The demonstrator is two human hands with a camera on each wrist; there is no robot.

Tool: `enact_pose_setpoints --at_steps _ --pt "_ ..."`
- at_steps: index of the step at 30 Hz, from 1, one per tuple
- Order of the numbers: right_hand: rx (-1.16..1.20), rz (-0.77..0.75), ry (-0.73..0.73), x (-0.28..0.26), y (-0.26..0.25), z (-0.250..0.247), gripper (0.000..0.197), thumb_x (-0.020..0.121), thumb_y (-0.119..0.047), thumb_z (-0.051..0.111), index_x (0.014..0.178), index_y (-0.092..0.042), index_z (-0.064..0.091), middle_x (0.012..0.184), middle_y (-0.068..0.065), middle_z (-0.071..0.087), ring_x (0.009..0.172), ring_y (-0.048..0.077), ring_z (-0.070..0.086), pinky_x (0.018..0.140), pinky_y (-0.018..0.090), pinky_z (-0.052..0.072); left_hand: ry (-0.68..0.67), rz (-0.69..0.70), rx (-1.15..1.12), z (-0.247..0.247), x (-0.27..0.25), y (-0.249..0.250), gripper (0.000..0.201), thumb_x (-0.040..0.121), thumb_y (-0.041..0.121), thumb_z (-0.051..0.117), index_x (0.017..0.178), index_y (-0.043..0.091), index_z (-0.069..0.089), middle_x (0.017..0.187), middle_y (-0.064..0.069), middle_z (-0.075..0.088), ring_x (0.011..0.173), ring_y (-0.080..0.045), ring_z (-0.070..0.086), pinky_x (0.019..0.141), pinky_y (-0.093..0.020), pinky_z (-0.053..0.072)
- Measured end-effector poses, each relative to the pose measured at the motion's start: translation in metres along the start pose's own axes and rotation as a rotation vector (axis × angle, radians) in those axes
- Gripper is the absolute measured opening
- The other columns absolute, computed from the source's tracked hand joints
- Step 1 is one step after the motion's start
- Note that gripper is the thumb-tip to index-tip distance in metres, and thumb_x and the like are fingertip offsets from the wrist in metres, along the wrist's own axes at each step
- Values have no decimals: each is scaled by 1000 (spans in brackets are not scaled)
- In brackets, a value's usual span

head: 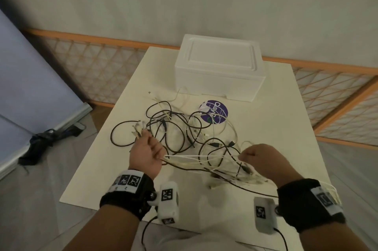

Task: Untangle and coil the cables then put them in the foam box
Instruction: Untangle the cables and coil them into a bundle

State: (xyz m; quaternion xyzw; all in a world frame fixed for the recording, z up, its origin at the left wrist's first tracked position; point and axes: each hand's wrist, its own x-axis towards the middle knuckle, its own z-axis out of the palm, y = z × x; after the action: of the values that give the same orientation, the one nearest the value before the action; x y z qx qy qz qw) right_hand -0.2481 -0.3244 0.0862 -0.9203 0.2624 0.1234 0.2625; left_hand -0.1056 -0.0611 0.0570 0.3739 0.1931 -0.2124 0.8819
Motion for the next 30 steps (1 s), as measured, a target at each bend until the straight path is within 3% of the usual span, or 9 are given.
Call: enact_pose_setpoints --at_steps 3,5,8,11,13,15,18,26,30 --pt "-186 165 8 -9 32 -8 21 90 -42 55 96 -32 72 105 -9 68 98 14 61 82 28 46 70 15 65 -10 -2 7 42 98 39 46 61 23 33 44 8 18 34 -7 15 34 -19 15" --pt "-418 151 -31 -16 32 -5 22 89 -37 52 104 -37 67 115 -10 63 106 15 58 89 30 44 70 -17 115 -11 -5 2 39 97 28 51 62 24 34 43 9 17 34 -7 14 35 -19 14" --pt "-364 -194 71 -25 1 6 49 77 -37 59 124 -26 59 132 -4 54 123 21 49 103 33 36 -12 -114 180 -3 -17 -12 40 96 24 53 61 24 32 43 8 19 34 -8 17 37 -20 17" --pt "-60 -424 -119 -38 -67 30 73 77 -45 68 139 -17 42 139 -1 47 129 19 43 105 26 30 -170 -210 224 17 -40 -35 48 93 40 50 53 21 31 44 4 24 38 -12 24 43 -23 25" --pt "-24 -415 -241 -38 -95 49 55 81 -46 67 124 -16 48 120 2 60 109 20 57 87 28 43 -223 -216 298 25 -50 -44 54 96 47 43 50 20 30 44 1 27 41 -14 28 48 -25 30" --pt "-28 -414 -240 -40 -95 59 32 88 -45 59 99 -17 50 94 2 61 89 23 60 70 29 41 -218 -176 283 23 -52 -39 55 97 48 40 51 20 30 44 1 25 40 -14 26 49 -25 31" --pt "-67 -428 -241 -49 -69 53 32 89 -54 52 86 -21 50 79 -6 54 77 15 53 65 30 38 -136 -105 190 9 -44 -20 53 97 49 42 54 21 29 44 4 20 36 -11 19 40 -21 23" --pt "-120 -8 -92 -54 47 14 64 91 -65 29 71 -13 61 64 -4 58 67 11 56 72 30 46 213 11 127 -41 -35 2 52 98 49 43 57 22 25 44 5 18 34 -12 16 39 -17 16" --pt "-388 26 -198 -49 53 24 43 97 -52 31 85 -19 56 90 0 60 95 19 59 84 33 45 251 -20 187 -36 -45 -30 53 97 53 42 58 21 25 43 5 21 34 -12 19 39 -16 20"
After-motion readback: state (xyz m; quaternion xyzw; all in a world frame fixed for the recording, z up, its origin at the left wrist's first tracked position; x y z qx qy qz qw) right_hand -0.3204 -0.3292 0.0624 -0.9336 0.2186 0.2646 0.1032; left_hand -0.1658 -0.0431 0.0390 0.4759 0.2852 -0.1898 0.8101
